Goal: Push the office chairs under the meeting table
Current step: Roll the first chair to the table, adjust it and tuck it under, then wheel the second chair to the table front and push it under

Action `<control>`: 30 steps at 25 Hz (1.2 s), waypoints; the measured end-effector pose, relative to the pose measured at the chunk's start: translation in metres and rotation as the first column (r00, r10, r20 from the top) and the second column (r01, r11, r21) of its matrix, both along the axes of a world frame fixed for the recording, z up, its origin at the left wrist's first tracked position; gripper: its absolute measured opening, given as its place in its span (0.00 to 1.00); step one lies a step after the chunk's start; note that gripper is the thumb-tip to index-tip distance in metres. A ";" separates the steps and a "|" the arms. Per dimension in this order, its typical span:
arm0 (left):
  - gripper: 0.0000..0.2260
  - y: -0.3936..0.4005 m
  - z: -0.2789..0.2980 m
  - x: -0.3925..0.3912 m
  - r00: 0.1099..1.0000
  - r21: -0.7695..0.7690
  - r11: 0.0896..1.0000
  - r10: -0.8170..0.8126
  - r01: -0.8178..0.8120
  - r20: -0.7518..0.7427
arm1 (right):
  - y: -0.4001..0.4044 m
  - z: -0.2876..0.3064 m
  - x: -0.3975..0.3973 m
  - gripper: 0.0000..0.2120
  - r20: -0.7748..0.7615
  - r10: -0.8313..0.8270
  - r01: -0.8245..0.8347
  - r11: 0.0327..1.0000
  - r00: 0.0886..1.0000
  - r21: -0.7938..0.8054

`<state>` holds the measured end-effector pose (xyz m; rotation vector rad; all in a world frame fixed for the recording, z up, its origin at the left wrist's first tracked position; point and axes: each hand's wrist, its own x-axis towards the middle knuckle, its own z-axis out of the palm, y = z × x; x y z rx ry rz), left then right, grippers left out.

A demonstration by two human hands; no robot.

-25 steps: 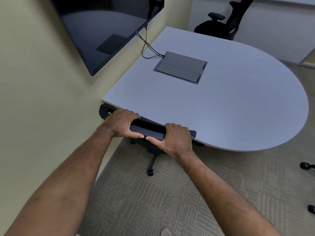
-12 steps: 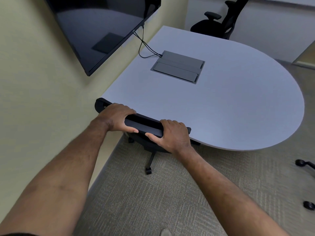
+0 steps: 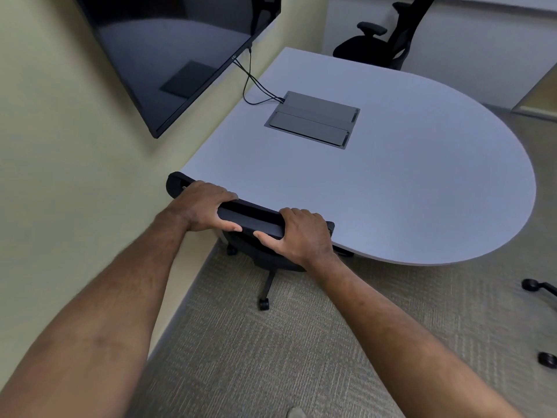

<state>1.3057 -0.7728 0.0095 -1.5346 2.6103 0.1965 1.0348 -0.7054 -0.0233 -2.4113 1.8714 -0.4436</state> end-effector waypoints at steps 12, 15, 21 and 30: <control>0.49 0.052 0.007 -0.040 0.988 0.041 0.989 0.143 -0.141 -0.055 | 0.043 0.002 -0.047 0.36 0.111 0.008 -0.017 0.997 0.994 0.078; 0.46 0.071 0.011 -0.105 0.989 0.043 0.995 0.091 -0.086 -0.116 | 0.065 -0.001 -0.091 0.34 0.195 -0.049 0.041 0.998 0.979 0.044; 0.33 0.091 0.008 -0.263 0.989 -0.012 1.000 -0.024 0.023 -0.148 | 0.115 -0.008 -0.211 0.31 0.126 -0.234 0.213 0.964 0.964 0.163; 0.30 0.136 -0.028 -0.521 0.964 0.073 0.961 -0.267 0.267 -0.017 | 0.215 -0.023 -0.453 0.30 -0.002 -0.528 0.510 0.819 0.849 0.263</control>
